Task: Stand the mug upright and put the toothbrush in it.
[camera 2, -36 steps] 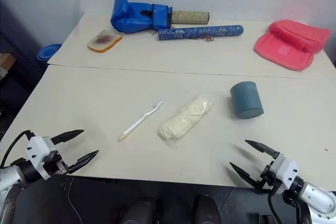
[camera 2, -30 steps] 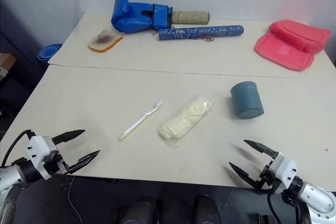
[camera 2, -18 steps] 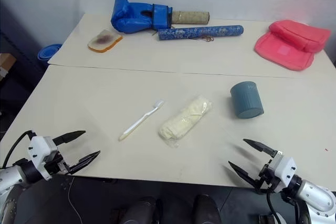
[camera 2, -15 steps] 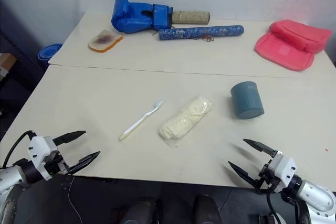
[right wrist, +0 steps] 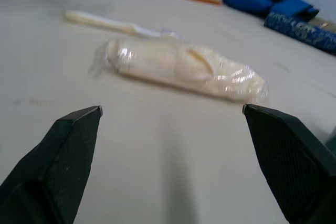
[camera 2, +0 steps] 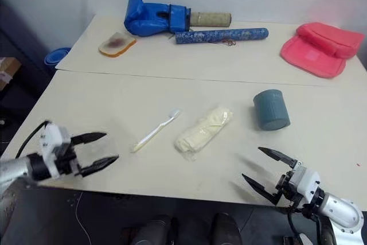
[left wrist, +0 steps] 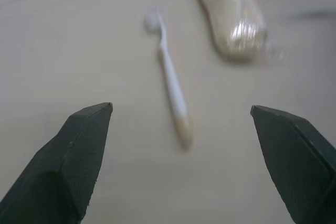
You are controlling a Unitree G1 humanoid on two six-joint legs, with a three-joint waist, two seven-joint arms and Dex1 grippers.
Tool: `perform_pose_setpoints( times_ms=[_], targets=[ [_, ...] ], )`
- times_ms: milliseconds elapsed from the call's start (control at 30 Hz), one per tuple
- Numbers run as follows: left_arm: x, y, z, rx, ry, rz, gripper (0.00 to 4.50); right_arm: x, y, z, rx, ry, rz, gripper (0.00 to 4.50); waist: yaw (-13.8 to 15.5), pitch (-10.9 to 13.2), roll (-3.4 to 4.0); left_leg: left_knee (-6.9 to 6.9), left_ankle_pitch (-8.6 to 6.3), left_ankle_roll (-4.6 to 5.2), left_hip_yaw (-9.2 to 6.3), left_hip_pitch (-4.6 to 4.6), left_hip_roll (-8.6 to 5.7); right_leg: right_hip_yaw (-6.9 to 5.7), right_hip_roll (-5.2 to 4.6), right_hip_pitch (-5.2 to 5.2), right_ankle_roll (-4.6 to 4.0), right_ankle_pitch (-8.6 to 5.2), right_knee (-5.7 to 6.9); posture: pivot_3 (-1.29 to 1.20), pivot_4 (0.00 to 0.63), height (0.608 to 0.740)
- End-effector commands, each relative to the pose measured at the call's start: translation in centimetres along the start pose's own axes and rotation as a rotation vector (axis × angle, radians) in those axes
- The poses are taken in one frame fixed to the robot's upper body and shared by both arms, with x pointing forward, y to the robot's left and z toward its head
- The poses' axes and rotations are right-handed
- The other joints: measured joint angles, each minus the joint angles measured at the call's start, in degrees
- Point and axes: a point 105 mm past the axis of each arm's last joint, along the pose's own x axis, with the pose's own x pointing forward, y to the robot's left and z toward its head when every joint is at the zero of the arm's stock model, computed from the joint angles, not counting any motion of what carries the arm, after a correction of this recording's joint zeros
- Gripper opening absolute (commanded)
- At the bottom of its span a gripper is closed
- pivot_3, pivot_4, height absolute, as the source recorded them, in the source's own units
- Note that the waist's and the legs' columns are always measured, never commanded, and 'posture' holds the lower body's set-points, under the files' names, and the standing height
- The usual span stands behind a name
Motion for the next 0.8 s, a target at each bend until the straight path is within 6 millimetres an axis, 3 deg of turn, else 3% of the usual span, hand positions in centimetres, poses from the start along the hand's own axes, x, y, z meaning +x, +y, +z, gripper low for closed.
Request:
perform_pose_setpoints(
  times_ms=[33,133,233,367,433,533,633,733,800],
  targets=[
    [4.3,-1.8,1.3,-0.094,0.071,-0.169,4.5,1.1,0.5,2.4,-0.001,-0.119,0.02,4.47,-0.41,-0.02,-0.01,0.0,0.0,0.0,0.0,0.02,-0.02,0.02,0.01,0.0,0.01,0.0,0.04,0.0,0.15,0.74],
    [8.9,-2.3,2.7,-0.099,0.113,-0.246,4.5,0.9,1.5,2.5,-0.046,-0.117,0.067,4.47,-0.43,-0.04,0.0,-0.04,0.0,0.0,0.08,0.04,-0.09,-0.15,0.15,-0.07,0.02,0.01,0.13,0.0,0.15,0.74],
    [12.2,-3.2,3.4,-0.105,0.159,-0.293,4.5,0.0,1.1,1.8,-0.077,-0.078,0.031,4.47,-0.71,0.0,-0.06,-0.06,-0.01,0.02,0.25,-0.05,-0.11,-0.24,0.21,-0.21,0.02,0.0,0.13,0.0,0.15,0.74],
    [17.4,-4.3,1.7,-0.108,0.324,-0.285,4.5,-1.9,0.8,0.6,-0.096,-0.003,0.004,4.47,-0.37,0.08,-0.2,0.01,0.03,0.1,0.4,-0.04,-0.09,-0.17,0.23,-0.17,0.09,0.03,0.06,0.0,0.15,0.74],
    [18.6,-5.4,0.3,-0.065,0.408,-0.321,4.5,-2.0,0.7,0.6,-0.097,-0.002,-0.006,4.47,-0.4,0.09,-0.2,0.0,0.07,0.11,0.45,0.02,-0.1,-0.08,0.22,-0.13,0.12,0.04,0.06,0.0,0.15,0.74],
    [19.7,-5.4,-2.0,0.013,0.505,-0.292,3.85,-1.9,0.7,0.7,-0.105,-0.013,-0.016,4.5,-0.55,0.09,-0.2,-0.05,0.1,0.04,0.52,0.02,-0.02,-0.03,0.28,-0.2,0.12,0.04,0.07,0.0,0.15,0.74],
    [20.1,-5.2,-3.1,0.085,0.52,-0.276,2.93,-1.8,0.5,0.8,-0.107,-0.023,-0.032,4.5,-0.43,0.04,-0.13,-0.04,0.13,-0.03,0.49,0.08,0.03,-0.02,0.34,-0.13,0.11,0.04,0.03,0.0,0.15,0.74],
    [20.2,-5.5,-2.5,0.055,0.448,-0.291,2.01,-1.8,0.6,0.6,-0.101,-0.02,-0.032,4.5,-0.35,0.04,-0.12,-0.01,0.14,-0.04,0.48,0.11,0.02,0.0,0.31,-0.08,0.11,0.04,0.04,0.0,0.15,0.74],
    [19.7,-5.3,0.3,0.024,0.264,-0.314,1.43,-1.7,0.6,0.4,-0.094,-0.021,-0.031,4.5,-0.32,0.04,-0.12,0.0,0.14,-0.03,0.43,0.1,0.0,-0.03,0.27,-0.08,0.11,0.04,0.06,0.0,0.15,0.74]
  ],
)
